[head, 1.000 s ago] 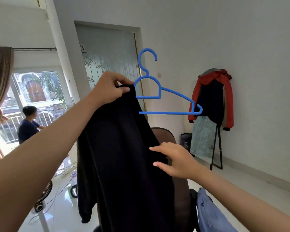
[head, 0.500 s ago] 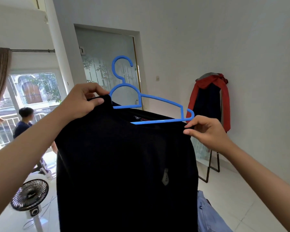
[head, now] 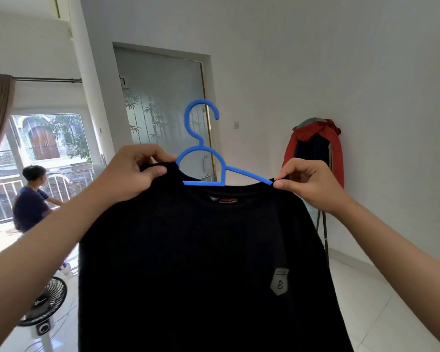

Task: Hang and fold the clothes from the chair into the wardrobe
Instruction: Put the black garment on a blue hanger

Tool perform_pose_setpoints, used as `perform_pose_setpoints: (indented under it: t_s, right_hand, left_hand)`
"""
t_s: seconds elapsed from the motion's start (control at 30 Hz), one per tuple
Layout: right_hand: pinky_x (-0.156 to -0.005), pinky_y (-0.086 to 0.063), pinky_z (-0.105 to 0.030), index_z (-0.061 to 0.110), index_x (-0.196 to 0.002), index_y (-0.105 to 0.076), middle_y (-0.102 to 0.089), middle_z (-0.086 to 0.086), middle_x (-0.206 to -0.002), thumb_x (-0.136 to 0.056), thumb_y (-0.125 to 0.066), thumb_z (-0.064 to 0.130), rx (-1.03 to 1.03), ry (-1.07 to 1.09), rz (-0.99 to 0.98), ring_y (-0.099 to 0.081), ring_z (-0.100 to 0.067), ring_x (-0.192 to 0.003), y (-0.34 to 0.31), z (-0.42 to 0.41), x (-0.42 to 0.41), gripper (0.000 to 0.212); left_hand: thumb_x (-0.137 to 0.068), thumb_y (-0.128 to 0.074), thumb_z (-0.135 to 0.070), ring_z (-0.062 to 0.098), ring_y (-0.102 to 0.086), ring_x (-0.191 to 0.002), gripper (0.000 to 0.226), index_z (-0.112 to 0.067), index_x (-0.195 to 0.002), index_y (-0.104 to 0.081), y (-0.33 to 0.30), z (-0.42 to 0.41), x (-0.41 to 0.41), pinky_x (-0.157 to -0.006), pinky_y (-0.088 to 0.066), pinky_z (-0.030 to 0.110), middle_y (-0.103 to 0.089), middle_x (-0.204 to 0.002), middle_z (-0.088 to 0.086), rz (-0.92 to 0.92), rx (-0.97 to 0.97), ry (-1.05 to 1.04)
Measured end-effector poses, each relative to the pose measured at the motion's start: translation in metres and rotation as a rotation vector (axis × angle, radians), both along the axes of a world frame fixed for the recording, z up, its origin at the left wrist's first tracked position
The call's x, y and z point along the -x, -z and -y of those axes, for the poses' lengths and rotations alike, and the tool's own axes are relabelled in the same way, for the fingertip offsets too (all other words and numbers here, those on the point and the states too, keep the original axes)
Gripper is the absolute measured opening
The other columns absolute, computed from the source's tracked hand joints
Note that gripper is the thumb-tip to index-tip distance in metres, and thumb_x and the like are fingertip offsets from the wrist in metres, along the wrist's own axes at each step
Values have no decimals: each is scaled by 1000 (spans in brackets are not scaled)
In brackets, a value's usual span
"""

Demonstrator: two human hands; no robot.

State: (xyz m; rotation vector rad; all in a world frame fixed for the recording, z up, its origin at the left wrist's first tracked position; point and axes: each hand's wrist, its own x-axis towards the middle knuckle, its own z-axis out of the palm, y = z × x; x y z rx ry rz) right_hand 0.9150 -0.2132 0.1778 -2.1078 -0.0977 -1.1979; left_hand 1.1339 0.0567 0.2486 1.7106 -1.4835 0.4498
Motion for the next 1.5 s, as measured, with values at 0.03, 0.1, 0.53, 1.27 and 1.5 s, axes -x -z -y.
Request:
perform_pose_setpoints:
  t_s: [0.03,0.1,0.53,1.27,1.5]
  right_hand:
    - [-68,-51,-24,13,-80,-71,-68,6,-74,-73,-77,18,27,32,0,-63,-15,-70,0,-3,-2,11]
    - [-68,-50,-28,19,-80,-71,-67,8,-75,-73,-79,18,75,88,-12,-60,-17,-69,1,-6,-5,11]
    - [-72,-44,-13,25,-88,-76,-66,25,-66,-79,-76,25,120,312,-159,-60,1,-71,-11,28,13,9]
    - [-62,-43,-8,29,-98,-73,-71,12,-83,-79,-76,26,67,409,-112,-61,-3,-68,-19,-25,91,20]
    - [-65,-47,-7,25,-95,-74,-72,14,-82,-82,-72,19,1,494,-226,-66,1,-76,-9,-82,140,14]
  left_hand:
    - [-83,-63,4,6,-59,-72,42,-38,-80,-69,4,6,1,-71,-43,10,-66,-77,-28,-8,-1,9]
    - [-82,-63,4,9,-62,-76,50,-46,-77,-69,12,17,2,-74,-46,14,-68,-80,-24,-27,7,28]
    - [-81,-67,-2,3,-64,-91,54,-55,-88,-66,32,70,23,-87,-45,21,-70,-89,-22,-50,-19,101]
    - [-79,-63,13,0,-63,-78,63,-49,-79,-70,57,30,41,-75,-45,6,-69,-77,-19,-225,185,193]
    - [-79,-62,13,-2,-64,-75,61,-47,-78,-71,65,-27,48,-72,-46,5,-70,-78,-18,-275,200,201]
